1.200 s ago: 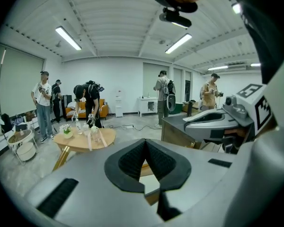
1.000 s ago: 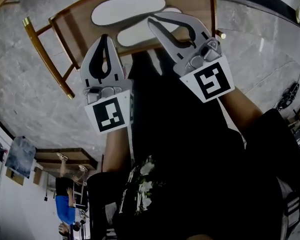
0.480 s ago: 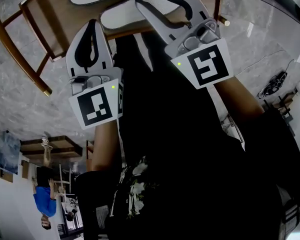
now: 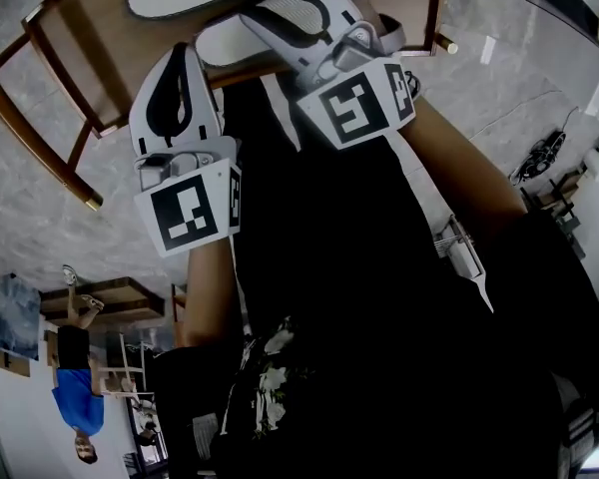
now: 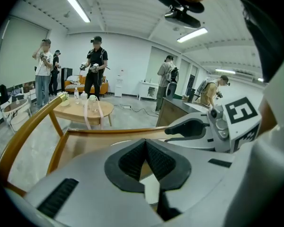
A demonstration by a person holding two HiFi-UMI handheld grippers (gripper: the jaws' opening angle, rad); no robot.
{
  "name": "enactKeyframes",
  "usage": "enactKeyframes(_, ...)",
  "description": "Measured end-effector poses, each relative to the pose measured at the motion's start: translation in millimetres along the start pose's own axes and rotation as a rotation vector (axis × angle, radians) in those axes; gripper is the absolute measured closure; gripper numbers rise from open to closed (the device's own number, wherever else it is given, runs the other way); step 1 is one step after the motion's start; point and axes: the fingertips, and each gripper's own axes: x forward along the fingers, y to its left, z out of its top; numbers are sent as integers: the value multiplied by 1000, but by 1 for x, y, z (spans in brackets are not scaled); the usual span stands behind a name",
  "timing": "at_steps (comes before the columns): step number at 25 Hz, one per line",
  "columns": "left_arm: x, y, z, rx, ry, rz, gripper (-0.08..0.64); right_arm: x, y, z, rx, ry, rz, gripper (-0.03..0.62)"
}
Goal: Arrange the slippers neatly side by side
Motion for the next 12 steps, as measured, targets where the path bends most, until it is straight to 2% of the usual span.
enactKeyframes(8,1,10,-9,10,29,-22,561,33,33,-26,-206,71,121,459)
enactKeyframes(12,0,12,-13,13,43,-25,561,45,41,-35,-263,95,116,434)
